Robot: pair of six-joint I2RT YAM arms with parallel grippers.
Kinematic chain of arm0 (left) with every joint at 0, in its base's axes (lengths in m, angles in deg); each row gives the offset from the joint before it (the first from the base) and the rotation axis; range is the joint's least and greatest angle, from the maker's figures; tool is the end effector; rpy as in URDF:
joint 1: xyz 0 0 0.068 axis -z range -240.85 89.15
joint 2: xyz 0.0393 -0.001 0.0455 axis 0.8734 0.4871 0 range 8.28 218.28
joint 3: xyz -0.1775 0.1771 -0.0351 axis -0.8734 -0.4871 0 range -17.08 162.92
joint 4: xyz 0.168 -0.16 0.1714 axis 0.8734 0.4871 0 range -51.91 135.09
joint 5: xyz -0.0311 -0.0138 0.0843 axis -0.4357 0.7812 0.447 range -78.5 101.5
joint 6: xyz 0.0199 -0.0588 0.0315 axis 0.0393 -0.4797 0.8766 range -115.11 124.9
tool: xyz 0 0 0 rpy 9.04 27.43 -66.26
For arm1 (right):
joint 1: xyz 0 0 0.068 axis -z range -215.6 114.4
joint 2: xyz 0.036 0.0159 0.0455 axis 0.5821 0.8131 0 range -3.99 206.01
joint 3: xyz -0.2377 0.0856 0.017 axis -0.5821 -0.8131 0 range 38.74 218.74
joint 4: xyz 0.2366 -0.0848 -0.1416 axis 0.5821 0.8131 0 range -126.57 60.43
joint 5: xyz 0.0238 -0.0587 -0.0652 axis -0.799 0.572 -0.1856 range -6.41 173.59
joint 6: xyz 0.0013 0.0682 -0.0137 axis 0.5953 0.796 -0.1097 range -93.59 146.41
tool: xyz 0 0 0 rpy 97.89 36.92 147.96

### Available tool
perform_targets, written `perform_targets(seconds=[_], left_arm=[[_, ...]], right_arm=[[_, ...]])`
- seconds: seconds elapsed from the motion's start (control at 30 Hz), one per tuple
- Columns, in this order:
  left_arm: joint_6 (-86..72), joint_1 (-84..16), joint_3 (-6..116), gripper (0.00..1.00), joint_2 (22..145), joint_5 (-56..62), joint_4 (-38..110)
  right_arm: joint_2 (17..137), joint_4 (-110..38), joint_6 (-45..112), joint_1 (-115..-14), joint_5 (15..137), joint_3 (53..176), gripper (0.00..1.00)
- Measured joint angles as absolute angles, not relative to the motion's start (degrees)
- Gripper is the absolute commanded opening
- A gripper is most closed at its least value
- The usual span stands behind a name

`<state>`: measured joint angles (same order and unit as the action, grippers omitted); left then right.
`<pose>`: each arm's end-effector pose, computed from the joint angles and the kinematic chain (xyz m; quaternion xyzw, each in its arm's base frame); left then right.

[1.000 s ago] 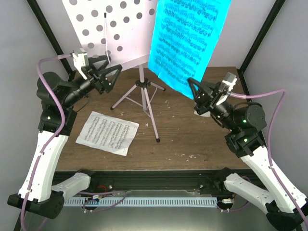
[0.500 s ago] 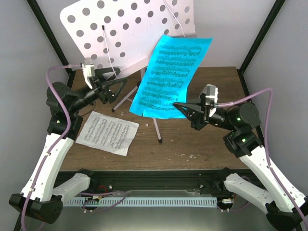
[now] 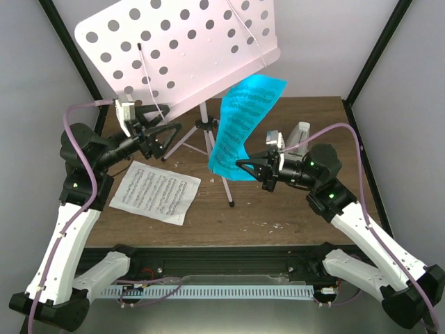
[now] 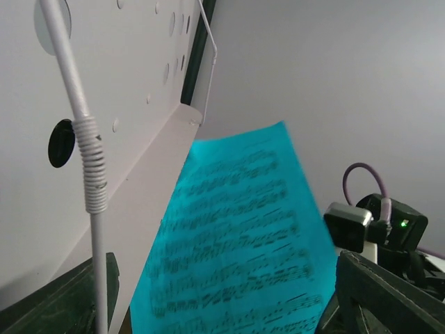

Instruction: Pack up the instrument practice props

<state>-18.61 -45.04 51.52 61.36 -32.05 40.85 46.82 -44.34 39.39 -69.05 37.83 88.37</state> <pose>0.2140 -0.1011 0.4647 0.2503 0.5978 -0.4621 0.6053 0.1892 0.1736 0.3698 -0.3946 0.5516 0.5088 0.5302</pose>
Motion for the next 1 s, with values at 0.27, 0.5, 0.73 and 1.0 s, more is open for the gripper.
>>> perform_targets(seconds=[0.27, 0.5, 0.73, 1.0], left_arm=[[-17.5, -44.8, 55.9, 0.87, 64.4, -32.0, 43.8], [-16.2, -44.6, 62.7, 0.88, 68.7, -31.2, 48.9], [-11.7, -44.3, 67.8, 0.93, 68.3, -25.5, 57.5], [-7.1, -44.3, 71.0, 0.94, 66.7, -15.7, 65.5]], right_arm=[[48.0, -44.2, 40.2, -69.1, 39.2, 87.4, 0.01], [47.5, -44.9, 40.6, -69.1, 41.0, 86.2, 0.01], [46.5, -44.9, 40.7, -69.1, 43.1, 84.6, 0.01], [46.1, -45.0, 40.8, -69.1, 44.6, 84.6, 0.01]])
